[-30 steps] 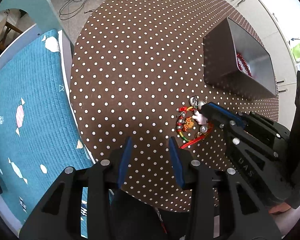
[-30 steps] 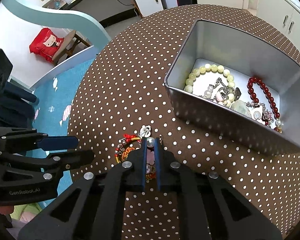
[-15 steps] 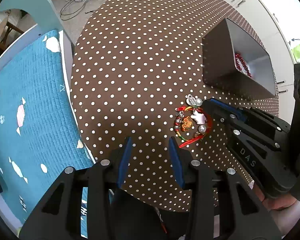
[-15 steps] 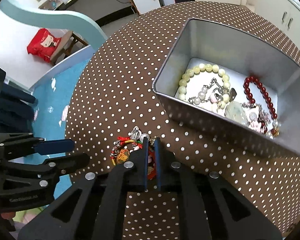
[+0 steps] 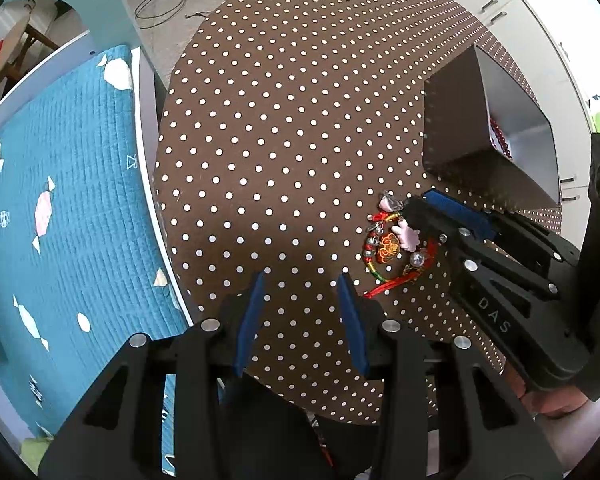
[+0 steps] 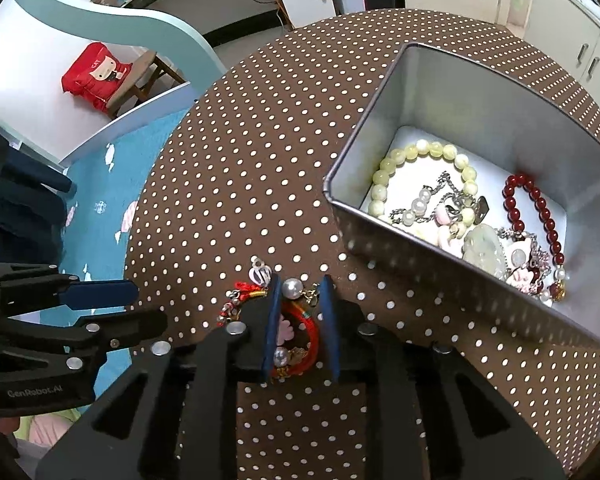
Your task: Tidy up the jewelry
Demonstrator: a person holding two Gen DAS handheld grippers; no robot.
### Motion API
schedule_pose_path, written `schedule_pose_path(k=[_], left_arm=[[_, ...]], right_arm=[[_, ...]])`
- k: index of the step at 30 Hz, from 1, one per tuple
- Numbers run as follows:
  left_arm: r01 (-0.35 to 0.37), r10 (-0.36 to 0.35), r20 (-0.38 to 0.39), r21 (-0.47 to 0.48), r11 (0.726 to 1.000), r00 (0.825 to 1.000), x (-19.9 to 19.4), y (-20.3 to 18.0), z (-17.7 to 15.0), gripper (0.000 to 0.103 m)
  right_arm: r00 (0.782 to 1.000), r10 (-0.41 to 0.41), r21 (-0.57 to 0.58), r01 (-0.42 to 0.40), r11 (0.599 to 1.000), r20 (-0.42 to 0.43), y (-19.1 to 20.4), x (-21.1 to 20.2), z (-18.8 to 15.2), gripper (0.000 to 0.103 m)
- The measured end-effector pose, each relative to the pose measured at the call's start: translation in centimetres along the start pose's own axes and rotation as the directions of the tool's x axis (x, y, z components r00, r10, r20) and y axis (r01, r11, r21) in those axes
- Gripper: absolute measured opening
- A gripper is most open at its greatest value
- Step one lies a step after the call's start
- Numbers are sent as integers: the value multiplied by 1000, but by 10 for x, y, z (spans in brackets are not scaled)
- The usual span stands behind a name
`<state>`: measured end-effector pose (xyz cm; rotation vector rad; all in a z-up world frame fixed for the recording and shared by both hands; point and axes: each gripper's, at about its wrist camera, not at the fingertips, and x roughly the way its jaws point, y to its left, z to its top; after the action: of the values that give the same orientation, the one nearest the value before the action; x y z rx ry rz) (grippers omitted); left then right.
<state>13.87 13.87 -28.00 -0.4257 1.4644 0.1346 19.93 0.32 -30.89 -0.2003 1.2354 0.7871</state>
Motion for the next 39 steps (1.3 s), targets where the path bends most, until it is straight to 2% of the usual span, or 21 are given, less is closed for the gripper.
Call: schedule_pose_path(k=[9, 14, 18, 20, 25, 29, 35, 39], left_arm=[[41, -41, 29, 20, 999, 999, -3, -9, 11, 39], [50, -51, 31, 43, 998, 998, -1, -22, 22, 39], [55, -57, 28, 67, 996, 998, 2, -33, 28, 39], [55, -57, 25, 75, 996, 998, 3, -36, 29, 38], [46, -47, 12, 74, 996, 999, 6, -40, 27, 39], [36, -36, 9, 55, 998, 999, 6, -38, 24, 39], [29, -30, 16, 23, 999, 999, 4, -29, 18, 39], [28, -28, 16, 9, 1000, 999, 4, -28, 16, 39]], right_arm=[[1000, 10, 26, -10, 1000, 6, -7, -6, -2, 16], [999, 30, 59, -32, 998, 28, -15, -17, -5, 3], [999, 20, 80, -22, 997, 30, -24, -22, -10, 2], [998, 50, 88, -53, 995, 33, -28, -26, -12, 2], [998, 46, 53, -48, 997, 47, -25, -33, -12, 8], [1000, 11, -47, -10, 999, 15, -14, -24, -12, 8], [999, -29, -131, 31, 991, 15, -10, -18, -13, 8], [999, -42, -199, 44, 979, 13, -5, -14, -16, 22]])
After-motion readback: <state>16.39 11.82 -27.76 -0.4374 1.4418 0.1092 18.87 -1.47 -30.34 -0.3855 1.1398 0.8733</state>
